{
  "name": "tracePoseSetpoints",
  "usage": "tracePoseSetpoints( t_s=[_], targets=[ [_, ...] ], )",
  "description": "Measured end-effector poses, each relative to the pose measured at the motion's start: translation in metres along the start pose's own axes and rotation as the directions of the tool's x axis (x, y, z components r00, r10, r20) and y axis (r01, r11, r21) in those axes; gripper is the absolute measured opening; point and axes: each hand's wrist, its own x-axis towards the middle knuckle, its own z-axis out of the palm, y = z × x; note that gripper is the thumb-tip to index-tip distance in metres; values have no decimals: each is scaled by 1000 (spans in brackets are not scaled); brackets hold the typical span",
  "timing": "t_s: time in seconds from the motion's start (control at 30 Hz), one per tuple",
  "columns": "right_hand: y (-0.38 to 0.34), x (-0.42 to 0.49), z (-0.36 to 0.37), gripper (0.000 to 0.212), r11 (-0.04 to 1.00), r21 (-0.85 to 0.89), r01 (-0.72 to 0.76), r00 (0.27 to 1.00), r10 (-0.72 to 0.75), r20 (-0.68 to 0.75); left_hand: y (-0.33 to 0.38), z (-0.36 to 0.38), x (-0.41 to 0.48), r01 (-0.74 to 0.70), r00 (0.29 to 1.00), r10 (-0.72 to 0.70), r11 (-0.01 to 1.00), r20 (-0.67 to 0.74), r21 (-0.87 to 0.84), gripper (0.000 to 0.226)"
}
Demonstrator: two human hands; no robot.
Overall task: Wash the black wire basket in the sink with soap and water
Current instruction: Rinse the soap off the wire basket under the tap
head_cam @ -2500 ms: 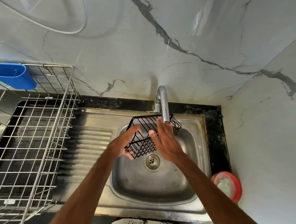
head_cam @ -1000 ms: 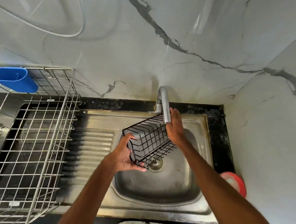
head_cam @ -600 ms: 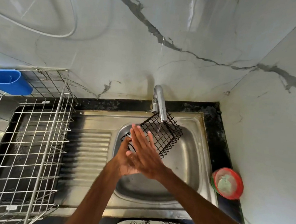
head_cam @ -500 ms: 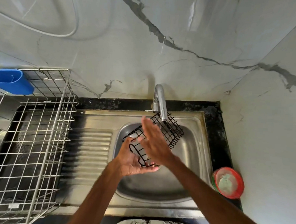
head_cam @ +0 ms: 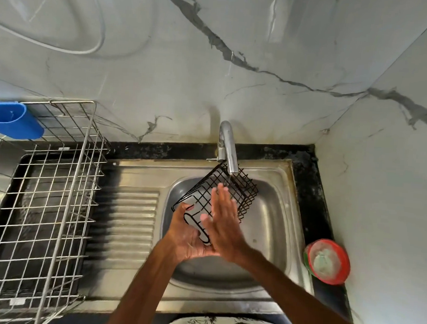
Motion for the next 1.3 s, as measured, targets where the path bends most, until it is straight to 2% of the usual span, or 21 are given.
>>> tracePoseSetpoints(
  t_s=[0.1, 0.17, 0.23, 0.33, 0.4, 0.43, 0.53, 0.6, 0.63, 0.73, 0.83, 0.9, 0.97, 1.03, 1.1, 1.17, 1.2, 1.23, 1.27, 1.3],
  targets=[
    [-14, -9, -2, 71, 977, -30, 212, 974, -209, 82, 0, -7, -3, 25, 999, -26, 999, 39, 25, 94],
    [-6, 15, -12, 69, 968, -73, 239, 969, -234, 78, -1, -9, -2, 39, 997, -40, 999, 60, 26, 103],
    [10, 47, -25, 66, 980, -93, 176, 982, -168, 81, -3, -9, 2, 63, 994, -62, 998, 84, -9, 104],
    [38, 84, -44, 63, 995, -88, -38, 996, 45, 72, -7, -7, 5, 77, 993, -73, 996, 93, -37, 99],
    [61, 96, -51, 75, 987, -43, -158, 986, 159, 41, -9, -6, 5, 72, 994, -68, 996, 91, -46, 97],
    [73, 97, -51, 84, 983, -27, -182, 983, 183, 33, -8, -6, 6, 69, 995, -65, 997, 77, -42, 97],
    [99, 90, -40, 72, 967, -15, -255, 965, 255, 54, -5, -4, 7, 59, 997, -58, 998, 45, -15, 97],
    [90, 72, -32, 75, 963, -9, -268, 963, 268, 17, -3, -4, 8, 64, 997, -65, 998, 42, 23, 97],
    [80, 60, -26, 76, 975, 2, -221, 975, 221, -3, -3, -5, 8, 64, 997, -66, 997, 46, 42, 97],
    [29, 12, -12, 79, 994, 78, 71, 997, -71, -2, 3, -13, 6, 72, 997, -75, 994, 34, 82, 100],
    [-3, -31, 2, 74, 946, 18, 323, 938, -322, 125, 13, -23, -1, 85, 993, -94, 988, 66, 132, 111],
    [9, -41, 4, 72, 923, -40, 382, 918, -374, 128, 16, -25, -5, 78, 991, -94, 984, 93, 161, 110],
    [41, -36, -2, 73, 957, -64, 284, 957, -279, 75, 15, -26, -4, 33, 994, -54, 980, 100, 197, 102],
    [75, -23, -16, 71, 993, -44, 106, 994, -104, 43, 14, -26, -1, -2, 996, -19, 969, 83, 245, 98],
    [91, -7, -29, 67, 996, 60, -68, 998, 66, 22, 16, -24, 3, -9, 998, -7, 958, 57, 286, 99],
    [81, 13, -42, 52, 936, 322, -140, 973, 190, -130, 19, -20, 8, 2, 1000, -8, 951, 18, 311, 102],
    [70, 23, -50, 42, 857, 500, -123, 938, 265, -224, 21, -19, 12, 7, 1000, -10, 948, 9, 319, 103],
    [57, 33, -58, 36, 723, 684, -100, 899, 360, -249, 22, -17, 14, 12, 1000, -14, 944, 5, 330, 103],
    [46, 45, -67, 33, 527, 845, -95, 883, 437, -173, 24, -15, 16, 16, 1000, -19, 943, 7, 333, 104],
    [36, 54, -76, 33, 323, 938, -129, 891, 452, -33, 25, -13, 17, 18, 1000, -23, 945, 12, 326, 106]
  ],
)
